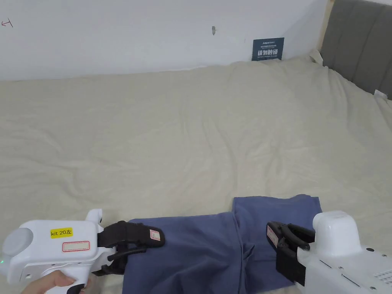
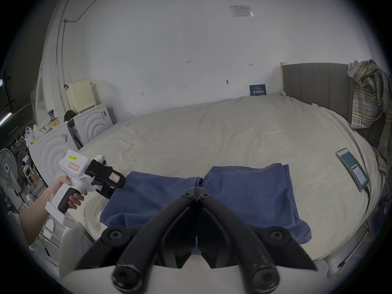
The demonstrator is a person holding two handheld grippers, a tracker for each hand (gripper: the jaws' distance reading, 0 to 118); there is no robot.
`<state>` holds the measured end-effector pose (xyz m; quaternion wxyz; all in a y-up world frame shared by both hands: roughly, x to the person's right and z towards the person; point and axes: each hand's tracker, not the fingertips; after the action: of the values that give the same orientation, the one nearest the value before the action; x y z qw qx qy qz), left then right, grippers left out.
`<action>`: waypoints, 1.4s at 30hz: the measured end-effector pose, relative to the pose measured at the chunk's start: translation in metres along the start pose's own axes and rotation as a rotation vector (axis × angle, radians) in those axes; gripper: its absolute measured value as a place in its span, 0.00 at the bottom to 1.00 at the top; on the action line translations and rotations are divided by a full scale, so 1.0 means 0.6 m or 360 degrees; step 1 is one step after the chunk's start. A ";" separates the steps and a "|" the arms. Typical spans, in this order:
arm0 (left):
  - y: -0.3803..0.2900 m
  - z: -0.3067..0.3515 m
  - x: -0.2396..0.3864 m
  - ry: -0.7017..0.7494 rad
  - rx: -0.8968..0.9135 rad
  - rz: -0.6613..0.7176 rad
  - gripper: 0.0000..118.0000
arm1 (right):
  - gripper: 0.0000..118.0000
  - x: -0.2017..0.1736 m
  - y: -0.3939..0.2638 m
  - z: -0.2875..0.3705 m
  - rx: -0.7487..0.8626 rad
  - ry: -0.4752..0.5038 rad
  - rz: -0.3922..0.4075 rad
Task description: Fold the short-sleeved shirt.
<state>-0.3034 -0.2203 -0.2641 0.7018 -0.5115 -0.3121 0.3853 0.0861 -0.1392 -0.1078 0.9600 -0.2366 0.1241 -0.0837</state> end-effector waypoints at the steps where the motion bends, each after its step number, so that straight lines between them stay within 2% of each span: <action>1: 0.002 -0.003 0.001 0.0065 -0.0024 -0.0029 0.24 | 0.00 -0.001 0.000 0.000 0.0003 -0.0001 0.0000; 2: 0.003 -0.007 0.003 0.0182 -0.0035 -0.0057 0.14 | 0.00 -0.001 0.001 -0.001 0.0000 0.0004 0.0001; 4: 0.002 -0.007 -0.006 0.0297 -0.0046 -0.0086 0.14 | 0.00 -0.002 0.001 -0.001 -0.0003 0.0003 0.0002; 5: -0.003 -0.001 0.000 0.0094 -0.0046 -0.0019 0.13 | 0.00 -0.002 0.001 -0.002 -0.0008 0.0005 0.0002; 7: -0.003 0.010 0.013 0.0130 -0.0035 -0.0041 0.12 | 0.00 -0.002 0.001 -0.002 -0.0015 0.0006 0.0001; 9: 0.002 0.030 0.005 0.0225 -0.0058 -0.0129 0.11 | 0.00 -0.001 0.001 -0.003 -0.0020 0.0010 -0.0001; 15: 0.010 0.094 0.000 0.0241 0.0018 -0.0115 0.11 | 0.00 0.005 -0.002 -0.005 -0.0006 0.0012 -0.0017; 22: 0.004 0.215 -0.021 0.0448 0.0133 -0.0074 0.11 | 0.00 0.019 -0.004 0.001 0.0022 0.0001 -0.0031; 28: -0.012 0.271 0.002 0.0545 0.0232 -0.0063 0.11 | 0.00 0.029 -0.011 0.002 0.0037 0.0009 -0.0065; 36: -0.018 0.209 0.124 0.0608 0.0192 -0.0197 0.11 | 0.00 0.039 -0.013 0.018 0.0060 0.0043 -0.0104; 42: -0.015 0.086 0.214 0.0551 0.0011 -0.0317 0.11 | 0.00 0.080 -0.014 0.029 0.0088 0.0042 -0.0138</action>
<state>-0.2789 -0.0867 -0.2353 0.7813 -0.5344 -0.2346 0.2212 0.1359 -0.1495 -0.0985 0.9600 -0.2139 0.1239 -0.1317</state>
